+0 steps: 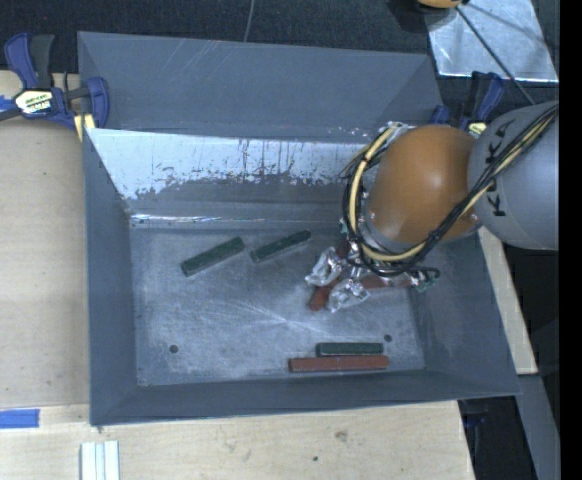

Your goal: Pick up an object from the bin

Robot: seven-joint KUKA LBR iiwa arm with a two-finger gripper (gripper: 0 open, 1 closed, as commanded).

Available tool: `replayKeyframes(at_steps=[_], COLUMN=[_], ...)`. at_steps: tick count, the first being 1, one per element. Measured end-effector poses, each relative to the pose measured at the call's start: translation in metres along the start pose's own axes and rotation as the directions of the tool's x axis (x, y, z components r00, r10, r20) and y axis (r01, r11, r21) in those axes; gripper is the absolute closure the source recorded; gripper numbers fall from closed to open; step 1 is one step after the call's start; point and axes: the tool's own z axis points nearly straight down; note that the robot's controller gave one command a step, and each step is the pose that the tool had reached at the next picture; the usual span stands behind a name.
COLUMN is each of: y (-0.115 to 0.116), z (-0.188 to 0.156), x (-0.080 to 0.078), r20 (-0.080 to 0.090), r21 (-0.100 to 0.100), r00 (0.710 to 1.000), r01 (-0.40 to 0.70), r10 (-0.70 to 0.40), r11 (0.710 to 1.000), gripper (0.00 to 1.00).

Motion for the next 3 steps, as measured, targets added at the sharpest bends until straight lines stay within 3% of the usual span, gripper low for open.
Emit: replayKeyframes(at_steps=[1,2,3], y=[0.011,0.011,0.014], z=[-0.109,-0.109,-0.136], x=[-0.01,-0.01,-0.008], r20=[-0.018,-0.019,-0.021], r21=[-0.008,-0.008,-0.01], r00=[0.999,0.999,1.0], r01=[0.026,0.026,0.017], r10=[-0.026,-0.026,-0.018], r11=[1.0,1.0,1.0], gripper=[1.0,1.0,1.0])
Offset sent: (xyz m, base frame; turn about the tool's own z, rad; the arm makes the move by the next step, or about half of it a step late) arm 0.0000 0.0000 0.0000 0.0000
